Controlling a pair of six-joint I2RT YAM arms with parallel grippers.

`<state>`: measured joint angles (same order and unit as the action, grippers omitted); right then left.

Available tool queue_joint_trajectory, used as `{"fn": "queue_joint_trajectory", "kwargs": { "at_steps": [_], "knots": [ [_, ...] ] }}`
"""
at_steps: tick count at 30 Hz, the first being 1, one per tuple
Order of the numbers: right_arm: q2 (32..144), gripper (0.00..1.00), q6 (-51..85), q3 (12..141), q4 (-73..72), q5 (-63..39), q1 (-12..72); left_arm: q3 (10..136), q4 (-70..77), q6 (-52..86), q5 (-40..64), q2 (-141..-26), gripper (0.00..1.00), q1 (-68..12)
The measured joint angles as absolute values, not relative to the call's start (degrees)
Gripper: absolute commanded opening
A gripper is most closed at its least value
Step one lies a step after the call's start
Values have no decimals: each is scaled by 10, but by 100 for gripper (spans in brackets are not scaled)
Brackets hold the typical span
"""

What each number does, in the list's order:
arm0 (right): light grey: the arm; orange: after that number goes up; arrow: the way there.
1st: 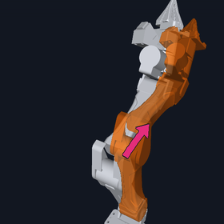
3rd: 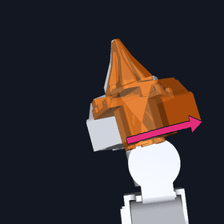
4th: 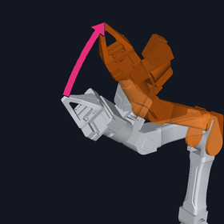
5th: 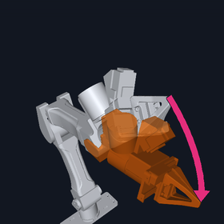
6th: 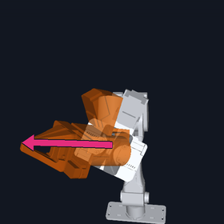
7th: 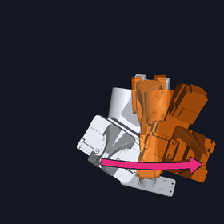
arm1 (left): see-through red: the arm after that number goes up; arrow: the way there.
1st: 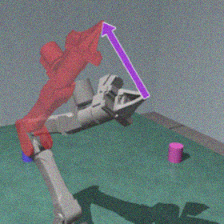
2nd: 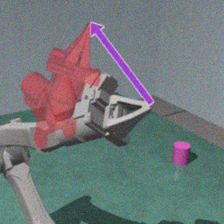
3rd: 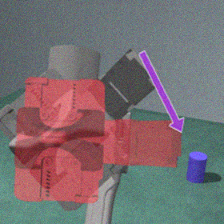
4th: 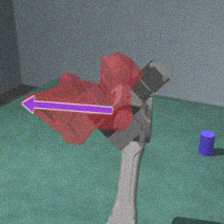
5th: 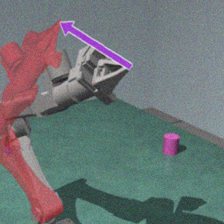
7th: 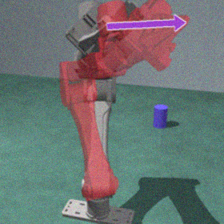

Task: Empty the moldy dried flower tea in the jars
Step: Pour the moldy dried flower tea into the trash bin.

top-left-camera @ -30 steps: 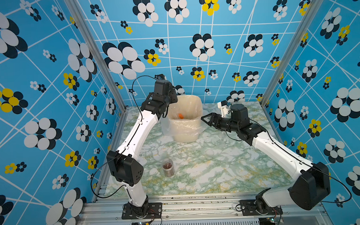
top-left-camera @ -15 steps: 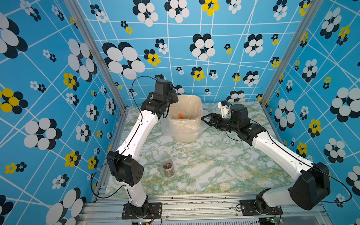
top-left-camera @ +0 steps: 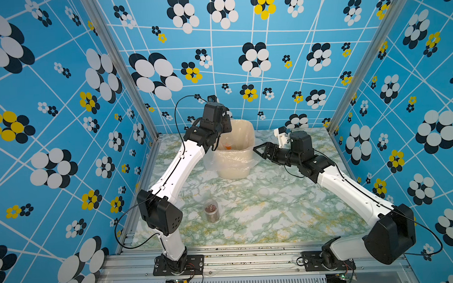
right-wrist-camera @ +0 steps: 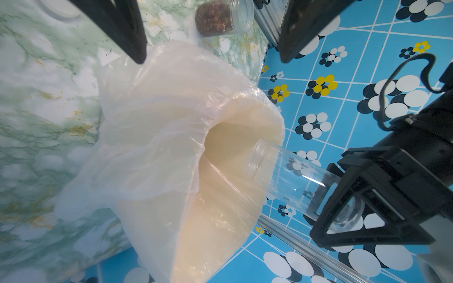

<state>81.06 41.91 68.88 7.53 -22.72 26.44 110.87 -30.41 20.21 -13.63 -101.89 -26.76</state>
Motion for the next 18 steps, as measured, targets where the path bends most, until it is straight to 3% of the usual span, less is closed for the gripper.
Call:
{"fn": "queue_joint_trajectory", "kwargs": {
  "at_steps": [18],
  "knots": [
    [788,88,411,668,88,-214,264,1115,-309,198,-154,-1019,0,-272]
  ]
}}
